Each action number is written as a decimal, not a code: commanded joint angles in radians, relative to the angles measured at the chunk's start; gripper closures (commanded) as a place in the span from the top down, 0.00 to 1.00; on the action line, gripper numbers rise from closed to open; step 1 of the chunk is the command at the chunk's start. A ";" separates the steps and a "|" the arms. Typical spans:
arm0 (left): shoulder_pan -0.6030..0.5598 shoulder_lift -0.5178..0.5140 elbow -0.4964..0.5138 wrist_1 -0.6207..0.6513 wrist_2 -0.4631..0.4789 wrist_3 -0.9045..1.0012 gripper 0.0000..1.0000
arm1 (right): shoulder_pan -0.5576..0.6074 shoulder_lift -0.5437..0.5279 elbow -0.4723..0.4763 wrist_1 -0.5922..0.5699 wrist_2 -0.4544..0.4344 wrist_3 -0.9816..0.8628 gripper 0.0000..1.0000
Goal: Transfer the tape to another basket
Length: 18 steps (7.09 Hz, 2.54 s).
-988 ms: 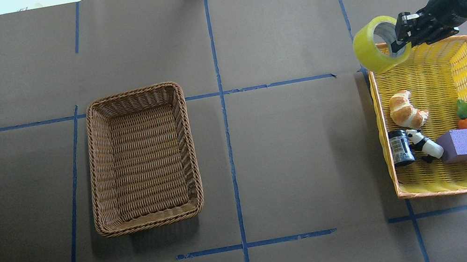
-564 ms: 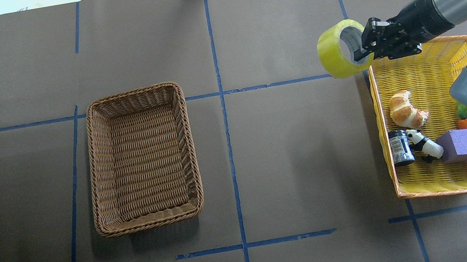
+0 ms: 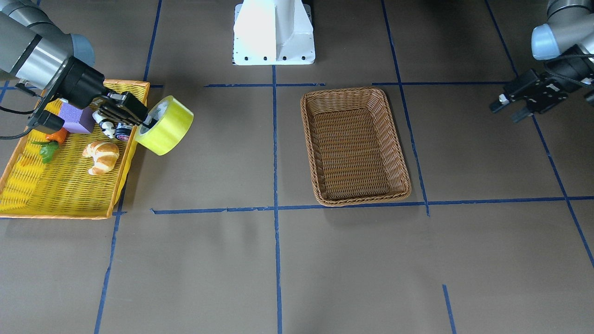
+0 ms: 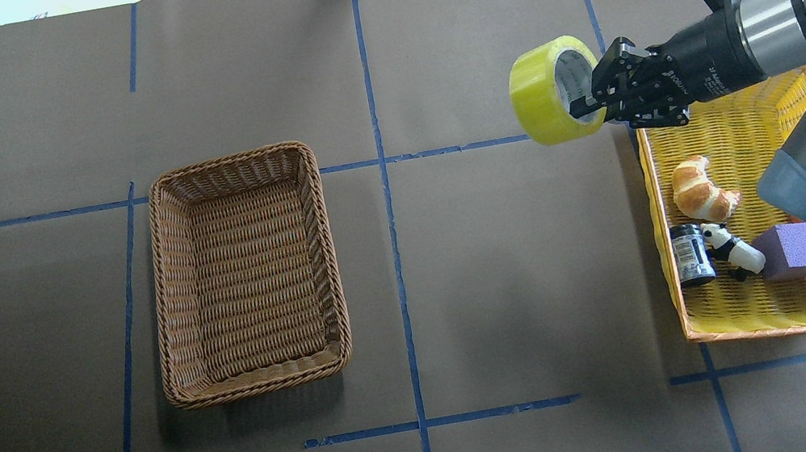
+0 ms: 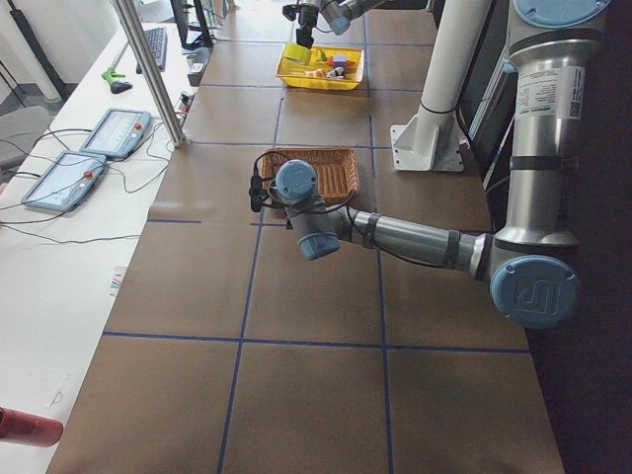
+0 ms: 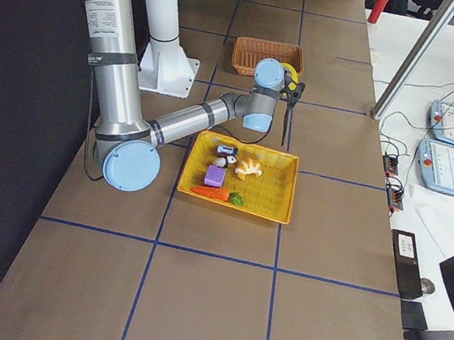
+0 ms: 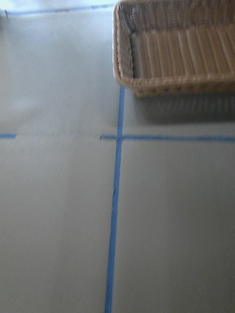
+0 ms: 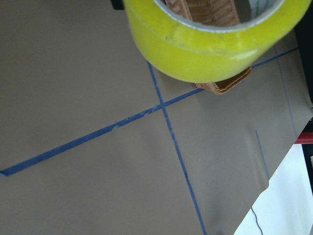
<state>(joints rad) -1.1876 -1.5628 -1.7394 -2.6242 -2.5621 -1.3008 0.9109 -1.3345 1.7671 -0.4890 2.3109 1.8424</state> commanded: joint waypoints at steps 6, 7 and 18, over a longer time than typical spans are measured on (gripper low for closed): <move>0.236 -0.104 -0.019 -0.721 0.198 -0.811 1.00 | -0.168 0.001 -0.005 0.529 -0.217 0.305 0.00; 0.293 -0.117 -0.022 -0.816 0.321 -0.909 1.00 | -0.174 0.003 0.005 0.529 -0.217 0.305 0.00; 0.704 -0.444 -0.041 -0.790 0.718 -0.951 1.00 | -0.434 0.078 0.066 0.572 -0.220 0.305 0.00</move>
<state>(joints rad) -0.5343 -1.9978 -1.7672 -3.4263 -1.9134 -2.2530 0.4888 -1.2577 1.8387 0.0867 2.0915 2.1493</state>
